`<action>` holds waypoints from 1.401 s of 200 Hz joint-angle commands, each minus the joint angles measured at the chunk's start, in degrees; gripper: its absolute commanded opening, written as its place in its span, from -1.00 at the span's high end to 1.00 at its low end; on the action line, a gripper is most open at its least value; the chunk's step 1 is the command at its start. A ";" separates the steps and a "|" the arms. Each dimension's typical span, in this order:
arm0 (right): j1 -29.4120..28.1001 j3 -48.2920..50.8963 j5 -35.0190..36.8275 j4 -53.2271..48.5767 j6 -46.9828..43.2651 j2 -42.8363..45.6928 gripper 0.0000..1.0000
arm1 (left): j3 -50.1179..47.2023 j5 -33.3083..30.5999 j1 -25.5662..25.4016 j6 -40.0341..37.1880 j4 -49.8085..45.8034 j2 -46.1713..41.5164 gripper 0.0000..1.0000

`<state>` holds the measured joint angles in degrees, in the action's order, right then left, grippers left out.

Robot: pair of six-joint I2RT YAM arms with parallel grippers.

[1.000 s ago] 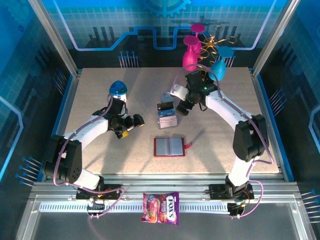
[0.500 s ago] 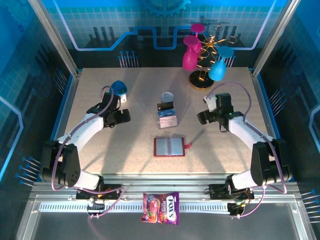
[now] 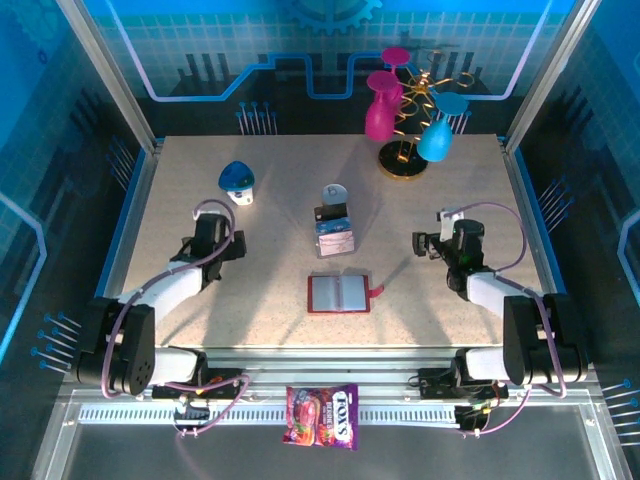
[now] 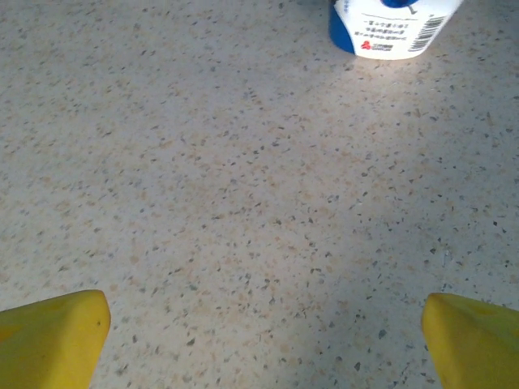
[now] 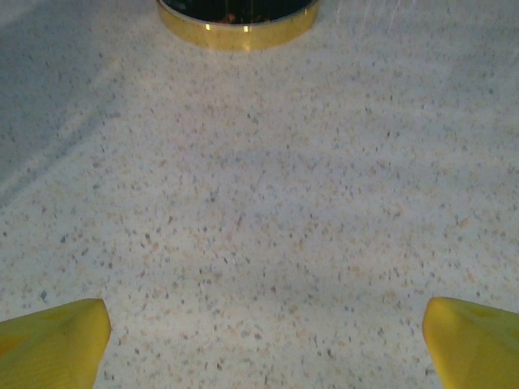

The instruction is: Take the credit cards out of the card holder

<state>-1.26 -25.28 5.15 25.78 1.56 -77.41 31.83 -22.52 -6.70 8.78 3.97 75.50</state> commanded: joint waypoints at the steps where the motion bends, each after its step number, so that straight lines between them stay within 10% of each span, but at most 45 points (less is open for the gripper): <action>1: 0.71 1.13 -1.02 12.85 0.96 -1.23 -1.00 | -3.97 4.73 2.22 -3.54 18.06 -0.78 -0.99; 99: -1.08 5.18 -0.52 29.70 -0.19 -10.37 -0.99 | -10.62 15.45 6.35 -8.21 50.92 13.68 -0.99; 280: -1.98 3.04 0.08 26.25 -1.12 -10.83 -0.99 | -9.86 18.15 5.82 -9.48 48.88 13.44 -0.99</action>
<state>-2.35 -21.10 4.49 50.96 1.45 -87.79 21.89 -5.89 -1.28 -0.03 51.35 88.88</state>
